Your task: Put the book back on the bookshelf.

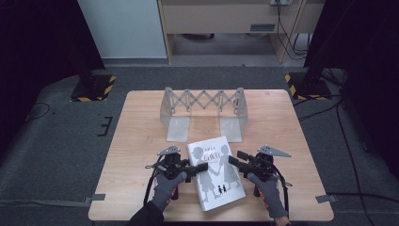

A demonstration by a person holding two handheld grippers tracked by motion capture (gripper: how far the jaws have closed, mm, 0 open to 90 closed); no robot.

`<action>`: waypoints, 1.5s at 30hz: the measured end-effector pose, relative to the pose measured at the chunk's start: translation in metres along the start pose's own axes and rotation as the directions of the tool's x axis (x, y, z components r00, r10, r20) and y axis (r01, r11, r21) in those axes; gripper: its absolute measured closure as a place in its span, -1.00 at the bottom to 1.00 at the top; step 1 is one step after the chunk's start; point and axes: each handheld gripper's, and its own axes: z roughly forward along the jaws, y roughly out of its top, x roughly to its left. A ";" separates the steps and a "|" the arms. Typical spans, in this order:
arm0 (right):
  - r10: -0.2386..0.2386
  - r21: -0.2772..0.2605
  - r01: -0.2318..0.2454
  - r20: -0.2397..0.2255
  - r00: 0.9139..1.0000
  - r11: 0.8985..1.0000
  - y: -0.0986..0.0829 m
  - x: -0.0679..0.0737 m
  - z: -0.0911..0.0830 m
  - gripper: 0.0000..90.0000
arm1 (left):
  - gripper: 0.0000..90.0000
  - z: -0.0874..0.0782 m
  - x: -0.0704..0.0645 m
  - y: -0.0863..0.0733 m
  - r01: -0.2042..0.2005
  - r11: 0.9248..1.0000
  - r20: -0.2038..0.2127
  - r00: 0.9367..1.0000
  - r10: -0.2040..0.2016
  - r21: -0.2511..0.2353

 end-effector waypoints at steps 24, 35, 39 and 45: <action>-0.052 0.016 0.050 0.241 0.969 0.999 0.006 -0.036 -0.025 -0.18 | -0.01 -0.023 -0.015 0.028 -0.148 0.980 0.003 0.989 0.150 -0.133; -0.052 -0.045 0.058 0.114 0.992 0.997 0.008 -0.016 -0.018 -0.15 | -0.03 -0.017 -0.012 0.020 -0.129 0.985 0.019 0.991 0.132 -0.114; -0.043 -0.074 0.047 0.052 0.998 0.996 0.009 -0.008 -0.015 -0.14 | -0.05 -0.016 -0.011 0.018 -0.125 0.986 0.013 0.992 0.127 -0.109; -0.023 -0.062 0.022 -0.017 1.000 0.998 0.007 0.000 -0.004 -0.06 | -0.07 -0.014 -0.011 0.017 -0.122 0.987 0.011 0.992 0.124 -0.100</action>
